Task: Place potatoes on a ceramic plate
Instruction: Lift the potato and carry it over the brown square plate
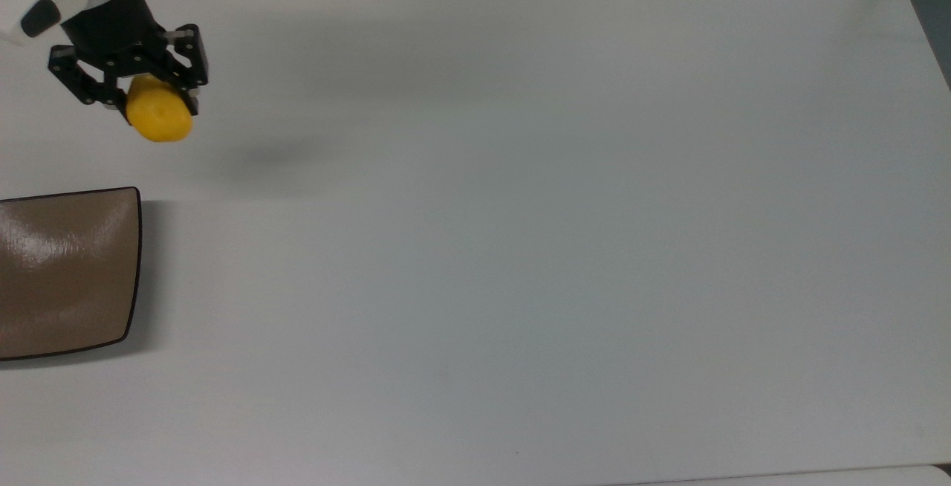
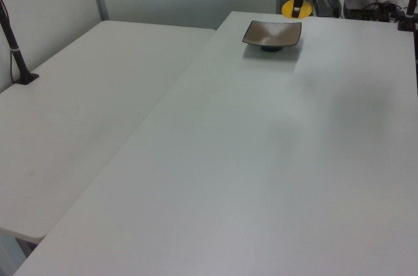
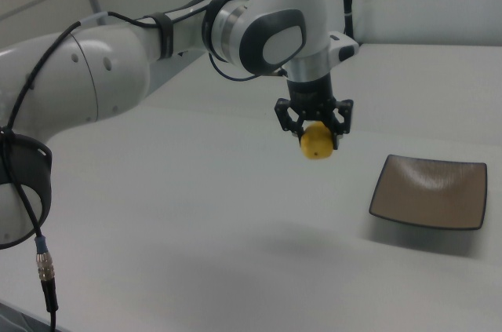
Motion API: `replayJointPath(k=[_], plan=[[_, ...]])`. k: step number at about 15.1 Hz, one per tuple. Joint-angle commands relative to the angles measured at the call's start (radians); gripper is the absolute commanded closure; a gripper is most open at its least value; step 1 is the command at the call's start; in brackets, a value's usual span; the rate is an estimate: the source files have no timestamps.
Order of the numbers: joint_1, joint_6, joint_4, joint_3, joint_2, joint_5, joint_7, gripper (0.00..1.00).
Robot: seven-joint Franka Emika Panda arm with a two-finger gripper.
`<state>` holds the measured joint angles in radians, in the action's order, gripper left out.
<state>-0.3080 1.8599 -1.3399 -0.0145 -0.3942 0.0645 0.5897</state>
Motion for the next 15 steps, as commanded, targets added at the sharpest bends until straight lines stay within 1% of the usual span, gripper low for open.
replayJointPath(k=[1, 3, 6, 8, 10, 11, 15], plan=[[-0.051, 0.154, -0.03, -0.015, -0.017, 0.012, 0.058, 1.0], [-0.066, 0.243, -0.027, -0.015, -0.048, 0.002, 0.067, 1.0], [-0.066, 0.416, -0.027, 0.001, -0.095, 0.0, 0.067, 1.0], [-0.066, 0.536, -0.025, 0.024, -0.129, 0.005, 0.064, 1.0], [-0.065, 0.638, -0.024, 0.03, -0.166, 0.006, 0.059, 1.0], [-0.063, 0.677, -0.022, 0.031, -0.187, 0.006, 0.058, 0.95], [-0.065, 0.794, -0.015, 0.036, -0.259, 0.006, 0.059, 0.95]])
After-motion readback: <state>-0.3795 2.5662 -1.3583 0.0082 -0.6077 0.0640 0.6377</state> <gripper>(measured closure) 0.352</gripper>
